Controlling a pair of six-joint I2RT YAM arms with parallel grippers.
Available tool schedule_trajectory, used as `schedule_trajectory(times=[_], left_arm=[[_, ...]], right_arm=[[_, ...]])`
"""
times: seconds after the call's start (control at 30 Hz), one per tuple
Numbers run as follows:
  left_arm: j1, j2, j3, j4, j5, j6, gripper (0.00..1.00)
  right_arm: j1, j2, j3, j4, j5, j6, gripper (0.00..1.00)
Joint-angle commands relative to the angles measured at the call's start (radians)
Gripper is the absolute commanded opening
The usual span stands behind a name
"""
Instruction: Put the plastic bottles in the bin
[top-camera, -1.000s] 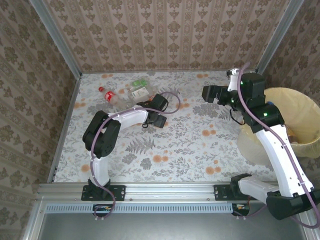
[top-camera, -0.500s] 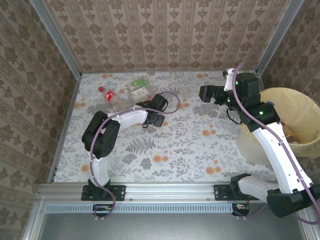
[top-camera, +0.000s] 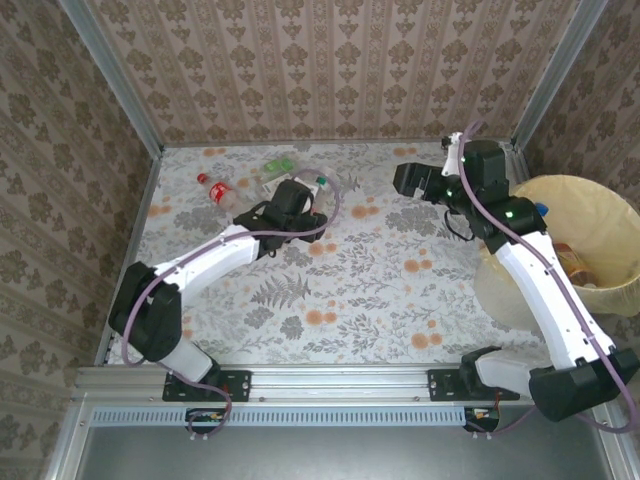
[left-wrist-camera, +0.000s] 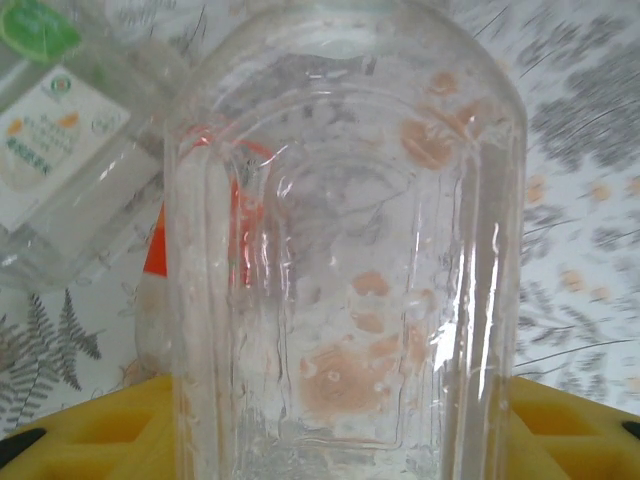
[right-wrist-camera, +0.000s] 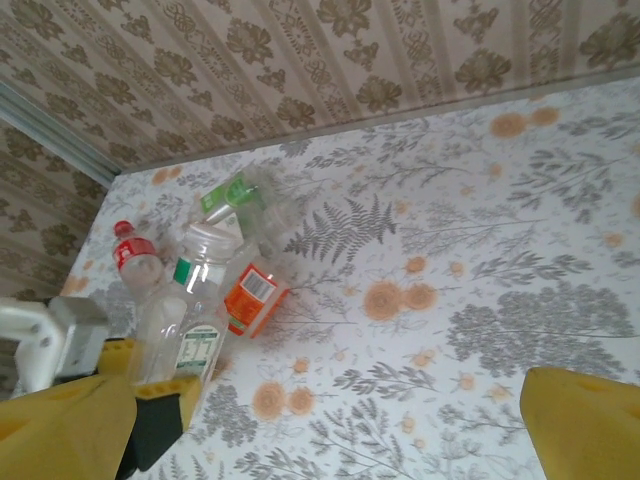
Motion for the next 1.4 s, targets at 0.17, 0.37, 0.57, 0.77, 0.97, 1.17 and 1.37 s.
schedule_trajectory(times=[0.17,0.37,0.57,0.77,0.97,1.17,1.37], left_arm=[[-0.026,-0.142,-0.026,0.070,0.118,0.055,0.34],[-0.043,-0.202,-0.049,0.119,0.186,0.079,0.34],[-0.061,-0.235,-0.067,0.152,0.209,0.096,0.33],[-0.066,-0.243,-0.079,0.174,0.228,0.093,0.33],[-0.068,-0.238,-0.078,0.186,0.232,0.090,0.33],[-0.069,-0.230,-0.073,0.190,0.233,0.088,0.34],[-0.070,-0.221,-0.067,0.190,0.232,0.089,0.34]], right_arm=[[0.029,0.102,-0.026,0.227,-0.261,0.153,1.00],[0.080,0.206,0.003,0.306,-0.362,0.212,1.00],[0.136,0.284,0.053,0.291,-0.385,0.188,1.00],[0.169,0.315,0.052,0.346,-0.445,0.190,1.00],[0.174,0.331,0.039,0.392,-0.480,0.218,0.99],[0.182,0.349,0.042,0.370,-0.485,0.214,0.84],[0.186,0.357,0.048,0.358,-0.478,0.217,0.64]])
